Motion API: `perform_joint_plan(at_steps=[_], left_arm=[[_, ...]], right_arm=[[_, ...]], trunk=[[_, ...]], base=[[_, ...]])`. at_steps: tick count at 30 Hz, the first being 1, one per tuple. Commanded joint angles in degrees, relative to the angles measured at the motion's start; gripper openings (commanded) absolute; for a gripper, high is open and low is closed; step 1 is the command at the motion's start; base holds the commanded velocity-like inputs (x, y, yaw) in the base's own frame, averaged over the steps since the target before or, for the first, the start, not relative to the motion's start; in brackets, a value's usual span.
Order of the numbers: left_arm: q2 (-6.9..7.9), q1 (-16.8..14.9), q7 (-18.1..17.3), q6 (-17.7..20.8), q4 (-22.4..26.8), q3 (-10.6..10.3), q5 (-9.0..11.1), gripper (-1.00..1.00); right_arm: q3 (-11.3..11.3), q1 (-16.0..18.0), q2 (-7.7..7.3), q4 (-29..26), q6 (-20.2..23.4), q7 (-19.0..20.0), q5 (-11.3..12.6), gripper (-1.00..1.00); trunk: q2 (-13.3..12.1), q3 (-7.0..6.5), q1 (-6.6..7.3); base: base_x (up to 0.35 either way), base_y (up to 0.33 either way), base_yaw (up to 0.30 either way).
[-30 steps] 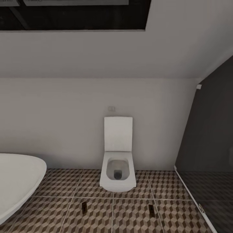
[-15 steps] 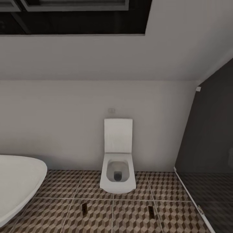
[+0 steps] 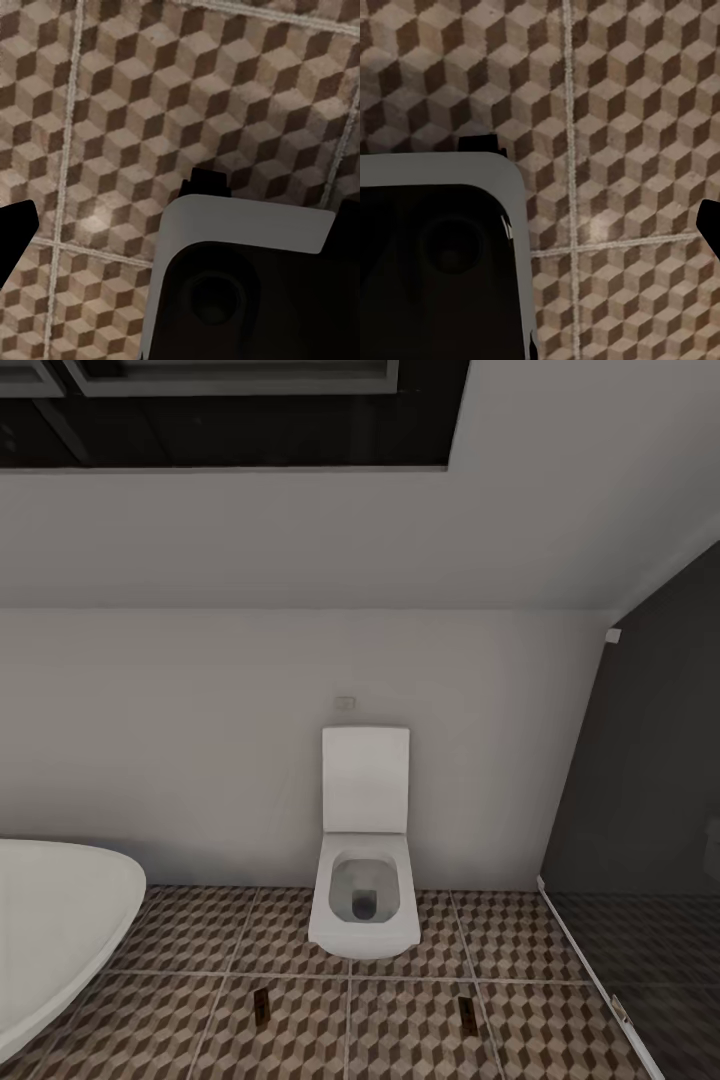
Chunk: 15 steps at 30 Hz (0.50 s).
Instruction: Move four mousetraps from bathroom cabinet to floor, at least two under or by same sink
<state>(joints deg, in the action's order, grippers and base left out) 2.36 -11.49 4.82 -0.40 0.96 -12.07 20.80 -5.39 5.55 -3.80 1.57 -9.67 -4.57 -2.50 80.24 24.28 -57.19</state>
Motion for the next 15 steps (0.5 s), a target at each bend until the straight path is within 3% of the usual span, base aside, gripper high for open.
perform_joint_plan(at_steps=[1, 15], left_arm=[[0.0, -0.02, 0.18, -0.06, 0.02, -0.56, 0.41, 1.0], [0.43, -0.02, 0.27, -0.18, 0.05, -0.8, 0.06, 1.0]], right_arm=[[-0.45, 0.07, 0.11, 0.15, -0.35, -0.09, -0.29, 1.0], [-0.43, 0.07, 0.95, 0.12, -0.35, -0.09, -0.15, 1.0]], trunk=[[0.03, 0.06, 0.0], [0.03, 0.06, 0.0]], base=[[0.0, 0.0, 0.0], [0.0, 0.0, 0.0]])
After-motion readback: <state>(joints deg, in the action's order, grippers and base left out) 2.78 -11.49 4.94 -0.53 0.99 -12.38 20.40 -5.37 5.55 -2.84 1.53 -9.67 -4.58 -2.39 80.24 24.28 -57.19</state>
